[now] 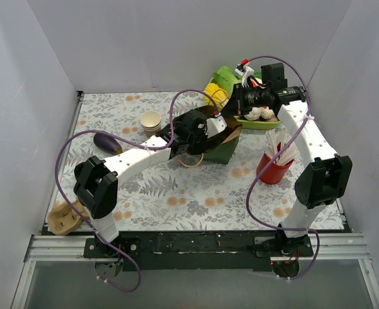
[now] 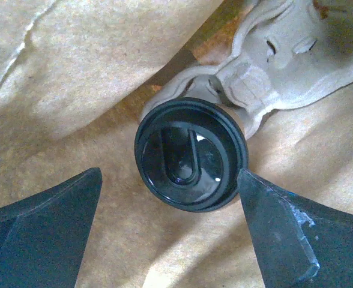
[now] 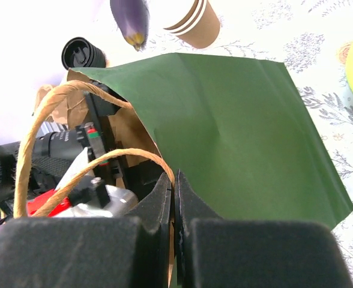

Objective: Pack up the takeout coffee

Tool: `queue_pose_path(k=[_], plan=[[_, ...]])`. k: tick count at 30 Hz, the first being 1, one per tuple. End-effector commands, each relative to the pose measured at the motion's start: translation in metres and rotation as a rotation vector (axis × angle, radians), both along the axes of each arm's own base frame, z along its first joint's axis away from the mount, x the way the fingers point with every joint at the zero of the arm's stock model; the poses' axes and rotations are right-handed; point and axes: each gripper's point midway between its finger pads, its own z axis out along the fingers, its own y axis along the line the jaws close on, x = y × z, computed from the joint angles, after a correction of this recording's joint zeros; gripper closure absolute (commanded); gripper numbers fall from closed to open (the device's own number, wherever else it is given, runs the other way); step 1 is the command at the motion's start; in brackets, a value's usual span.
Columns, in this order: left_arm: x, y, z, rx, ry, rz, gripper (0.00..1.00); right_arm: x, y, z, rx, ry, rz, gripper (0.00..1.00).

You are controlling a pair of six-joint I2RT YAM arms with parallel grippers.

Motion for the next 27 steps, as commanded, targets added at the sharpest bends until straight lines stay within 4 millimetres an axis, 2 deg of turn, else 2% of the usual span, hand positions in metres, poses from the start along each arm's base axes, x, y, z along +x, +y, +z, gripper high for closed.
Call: queue_pose_path(k=[1, 11, 27], plan=[[0.011, -0.003, 0.023, -0.045, -0.044, 0.017, 0.02, 0.024, -0.019, -0.003, -0.030, -0.021, -0.060, 0.99], [0.018, -0.024, 0.060, -0.155, -0.099, -0.027, 0.02, 0.038, -0.032, -0.012, -0.044, -0.014, -0.098, 0.99], [0.027, -0.034, 0.088, -0.217, -0.147, -0.026, 0.02, 0.054, -0.036, -0.019, -0.044, -0.013, -0.117, 0.99]])
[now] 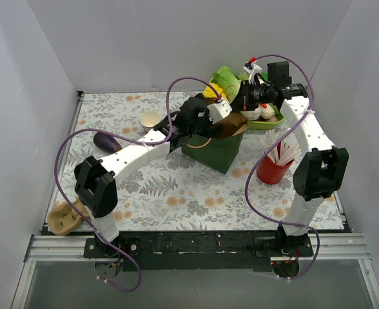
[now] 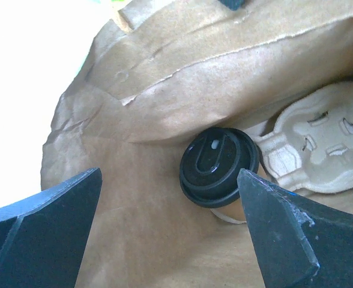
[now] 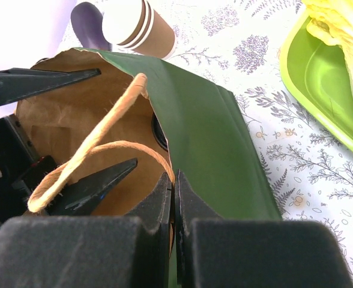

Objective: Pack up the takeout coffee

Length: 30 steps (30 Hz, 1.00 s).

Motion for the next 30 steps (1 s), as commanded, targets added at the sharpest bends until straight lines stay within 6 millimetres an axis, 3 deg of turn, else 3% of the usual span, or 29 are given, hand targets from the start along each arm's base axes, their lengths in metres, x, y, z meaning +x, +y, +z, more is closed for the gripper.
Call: queue_pose_path(k=[1, 15, 19, 30], plan=[[0.005, -0.005, 0.033, -0.075, -0.040, 0.001, 0.02, 0.012, -0.005, 0.001, -0.018, -0.033, -0.017, 0.99], [-0.007, -0.022, 0.092, -0.281, -0.046, -0.044, 0.02, 0.013, -0.007, 0.007, -0.011, -0.054, -0.018, 0.99], [-0.009, -0.029, 0.109, -0.349, -0.035, -0.054, 0.02, 0.012, -0.004, 0.015, 0.012, -0.078, 0.007, 0.79], [-0.014, -0.035, 0.125, -0.419, -0.006, -0.061, 0.02, 0.009, 0.000, 0.030, 0.048, -0.110, 0.034, 0.51]])
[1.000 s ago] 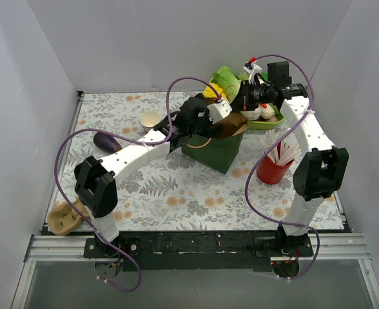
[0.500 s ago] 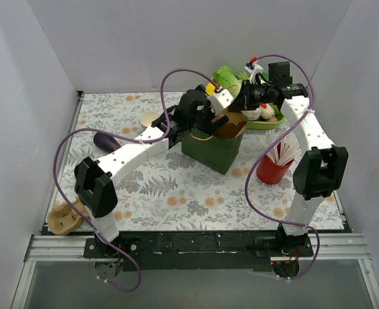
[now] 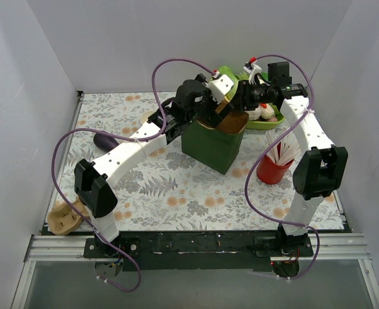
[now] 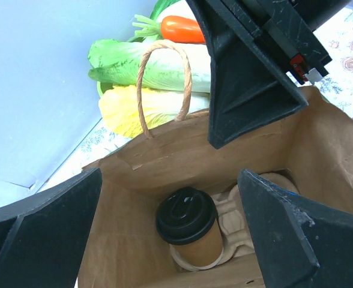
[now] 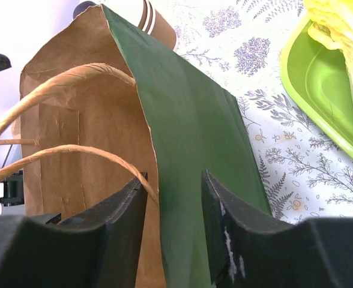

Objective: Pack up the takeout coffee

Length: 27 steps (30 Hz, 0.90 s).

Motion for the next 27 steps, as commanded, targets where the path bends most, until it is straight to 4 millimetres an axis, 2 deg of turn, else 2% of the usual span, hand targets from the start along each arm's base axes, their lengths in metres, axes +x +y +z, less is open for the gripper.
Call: queue_pose_path(k=[1, 4, 6, 7, 10, 16, 19, 20, 22, 23, 25, 26, 27], plan=[[-0.008, 0.004, 0.034, -0.076, -0.014, -0.008, 0.02, 0.004, 0.002, 0.036, 0.041, -0.108, 0.024, 0.47], [-0.006, 0.004, 0.044, -0.092, -0.028, 0.000, 0.02, 0.004, 0.004, 0.050, 0.051, -0.145, 0.036, 0.38], [-0.004, 0.005, 0.058, -0.111, -0.056, 0.007, 0.02, 0.005, 0.003, 0.060, 0.049, -0.180, 0.038, 0.32], [-0.001, 0.006, 0.063, -0.119, -0.066, 0.012, 0.02, 0.005, 0.002, 0.068, 0.047, -0.204, 0.035, 0.24], [0.005, 0.012, 0.086, -0.152, -0.107, 0.031, 0.02, 0.005, -0.004, 0.081, 0.038, -0.239, 0.016, 0.14], [0.017, 0.028, 0.125, -0.200, -0.187, 0.071, 0.02, 0.001, -0.021, 0.096, 0.007, -0.286, -0.027, 0.09], [0.016, 0.040, 0.144, -0.216, -0.228, 0.095, 0.02, -0.008, -0.035, 0.105, -0.021, -0.317, -0.050, 0.09], [0.016, 0.044, 0.150, -0.214, -0.245, 0.103, 0.02, -0.014, -0.044, 0.114, -0.031, -0.342, -0.071, 0.09], [0.012, 0.053, 0.161, -0.221, -0.272, 0.117, 0.02, -0.022, -0.058, 0.111, -0.063, -0.340, -0.088, 0.08], [0.011, 0.056, 0.163, -0.221, -0.276, 0.129, 0.02, -0.028, -0.072, 0.118, -0.081, -0.355, -0.120, 0.09], [0.008, 0.062, 0.168, -0.221, -0.285, 0.137, 0.02, -0.041, -0.086, 0.107, -0.140, -0.332, -0.129, 0.13], [0.006, 0.066, 0.168, -0.215, -0.287, 0.139, 0.02, -0.044, -0.107, 0.106, -0.181, -0.336, -0.171, 0.15], [0.005, 0.069, 0.169, -0.210, -0.291, 0.140, 0.02, -0.056, -0.115, 0.095, -0.219, -0.282, -0.174, 0.17]])
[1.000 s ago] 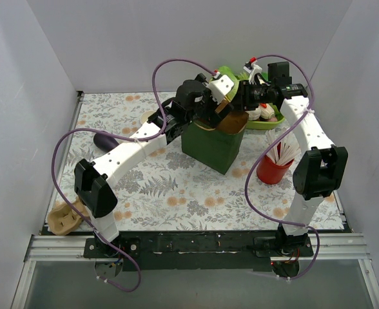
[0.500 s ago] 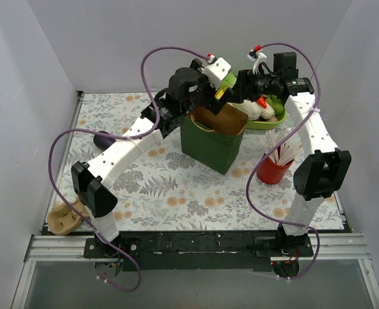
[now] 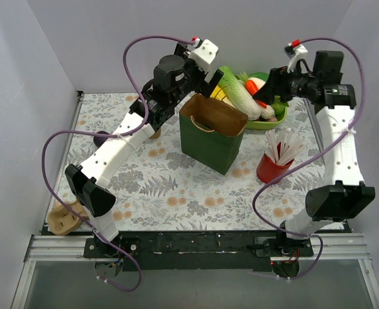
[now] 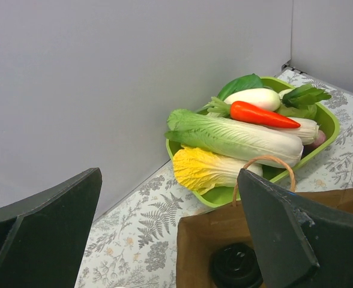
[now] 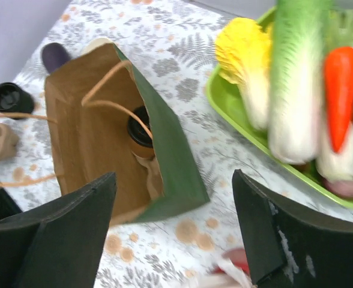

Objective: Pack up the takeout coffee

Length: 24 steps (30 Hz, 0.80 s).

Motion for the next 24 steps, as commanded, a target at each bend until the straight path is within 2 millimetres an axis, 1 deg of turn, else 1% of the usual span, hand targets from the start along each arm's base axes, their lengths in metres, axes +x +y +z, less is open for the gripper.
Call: queue_pose_path(k=[1, 2, 3, 4, 5, 8, 9, 11, 15, 24], plan=[[-0.021, 0.033, 0.051, -0.042, -0.094, 0.037, 0.02, -0.038, -0.046, -0.016, -0.150, 0.046, -0.069, 0.22], [-0.023, 0.037, 0.050, -0.037, -0.094, 0.040, 0.02, -0.045, -0.060, -0.018, -0.201, 0.023, -0.080, 0.25], [-0.023, 0.038, 0.049, -0.035, -0.092, 0.039, 0.02, -0.052, -0.066, -0.024, -0.224, 0.035, -0.088, 0.28], [-0.021, 0.040, 0.047, -0.034, -0.087, 0.043, 0.02, -0.060, -0.074, -0.041, -0.257, 0.079, -0.104, 0.33], [-0.022, 0.042, 0.047, -0.035, -0.085, 0.045, 0.02, -0.068, -0.082, -0.041, -0.299, 0.057, -0.112, 0.35], [-0.021, 0.044, 0.043, -0.034, -0.073, 0.049, 0.02, -0.082, -0.093, -0.056, -0.361, 0.076, -0.125, 0.41], [-0.021, 0.045, 0.042, -0.033, -0.070, 0.050, 0.02, -0.083, -0.094, -0.058, -0.374, 0.069, -0.120, 0.42], [-0.019, 0.045, 0.039, -0.030, -0.062, 0.052, 0.02, -0.083, -0.095, -0.062, -0.383, 0.065, -0.117, 0.45], [-0.019, 0.047, 0.033, -0.020, -0.053, 0.052, 0.02, -0.075, -0.103, -0.068, -0.419, 0.069, -0.130, 0.49], [-0.015, 0.053, 0.026, 0.000, -0.049, 0.070, 0.02, -0.061, -0.109, -0.086, -0.459, 0.071, -0.112, 0.51]])
